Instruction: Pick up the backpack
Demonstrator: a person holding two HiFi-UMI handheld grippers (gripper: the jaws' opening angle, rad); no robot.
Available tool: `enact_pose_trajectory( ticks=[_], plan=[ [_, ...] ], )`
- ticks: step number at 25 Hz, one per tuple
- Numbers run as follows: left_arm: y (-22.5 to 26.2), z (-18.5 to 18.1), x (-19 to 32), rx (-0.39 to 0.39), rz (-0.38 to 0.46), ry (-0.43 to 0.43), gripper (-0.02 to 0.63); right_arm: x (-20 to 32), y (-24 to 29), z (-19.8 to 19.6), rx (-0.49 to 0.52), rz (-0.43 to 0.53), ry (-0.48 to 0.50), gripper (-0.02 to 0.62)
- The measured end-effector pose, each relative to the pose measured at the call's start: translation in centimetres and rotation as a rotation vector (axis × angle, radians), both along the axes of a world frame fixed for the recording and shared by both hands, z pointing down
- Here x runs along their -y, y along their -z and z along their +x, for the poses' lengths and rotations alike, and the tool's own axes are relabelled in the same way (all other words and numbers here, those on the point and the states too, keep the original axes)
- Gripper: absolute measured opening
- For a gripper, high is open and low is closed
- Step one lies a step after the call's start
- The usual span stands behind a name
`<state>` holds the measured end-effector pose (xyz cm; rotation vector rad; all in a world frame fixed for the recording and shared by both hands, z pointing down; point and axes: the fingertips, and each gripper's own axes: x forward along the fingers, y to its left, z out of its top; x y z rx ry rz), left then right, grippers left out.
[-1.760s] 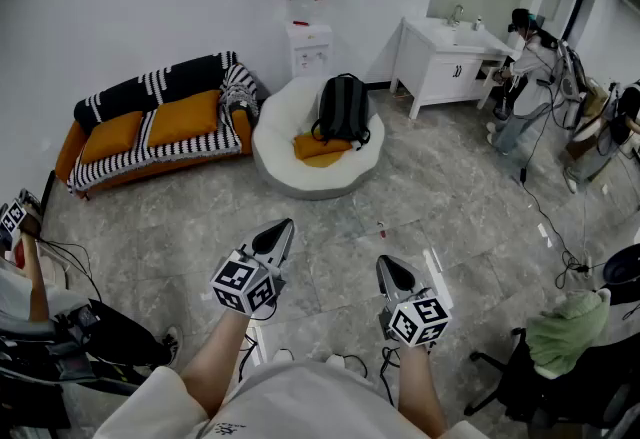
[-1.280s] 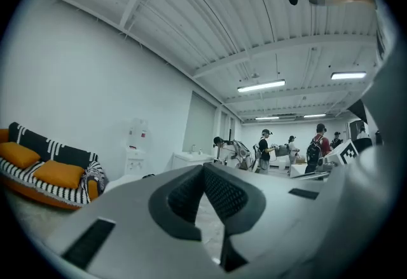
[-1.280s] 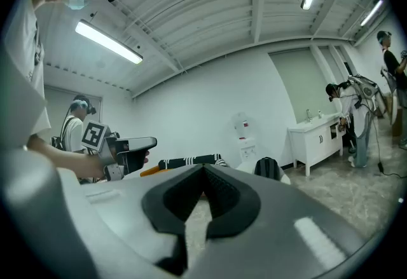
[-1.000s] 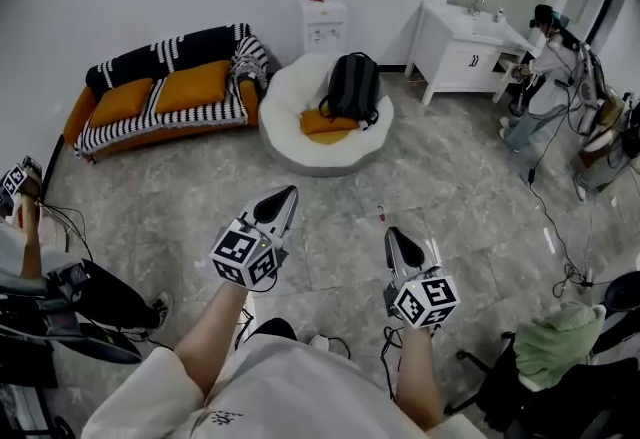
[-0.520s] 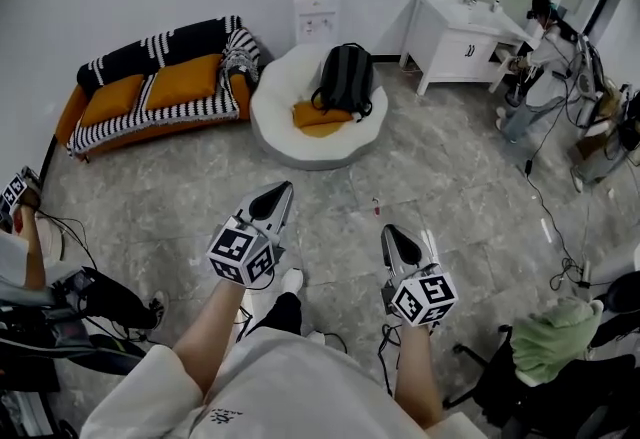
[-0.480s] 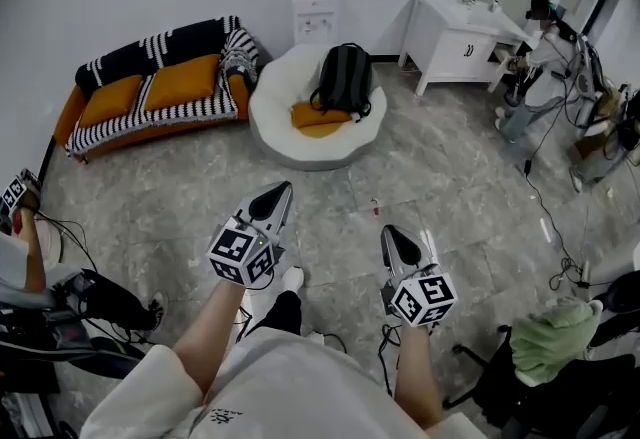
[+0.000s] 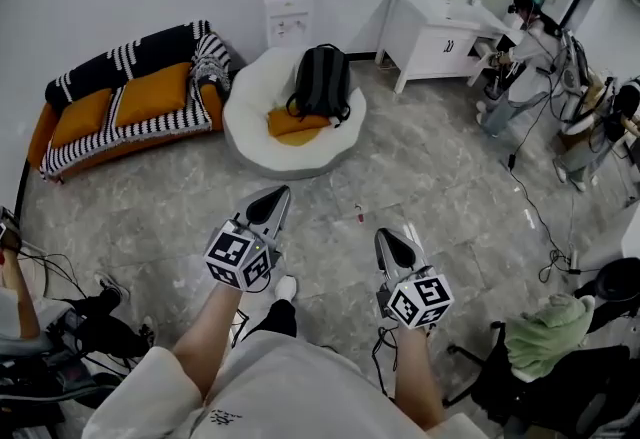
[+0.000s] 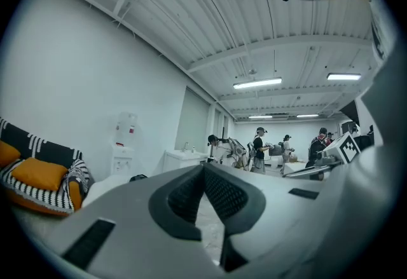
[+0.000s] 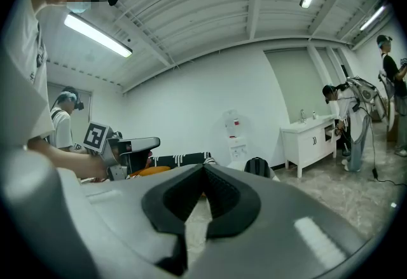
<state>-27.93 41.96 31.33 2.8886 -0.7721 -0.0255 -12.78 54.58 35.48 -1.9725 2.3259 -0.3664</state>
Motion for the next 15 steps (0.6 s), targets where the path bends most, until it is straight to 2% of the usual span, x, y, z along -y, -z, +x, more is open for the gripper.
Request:
enact_pose_trajectory(
  ticks=[5,11,15],
  plan=[
    [-1.0,1.9,3.6,0.006,-0.013,-0.036,-0.011,3.8,-0.7,1.5,-0.004,-0.026,-0.019,0.003],
    [-0.5,4.1,5.8,-0.003,-0.006,-0.057,-0.011,5.9,-0.4,3.3,0.008,-0.016,-0.033,0.003],
    [-1.2,4.6,10.8,0.013,-0.012,-0.067,-0.009,11.1,-0.5,3.2,-0.006,-0.021,-0.037,0.003]
  ],
)
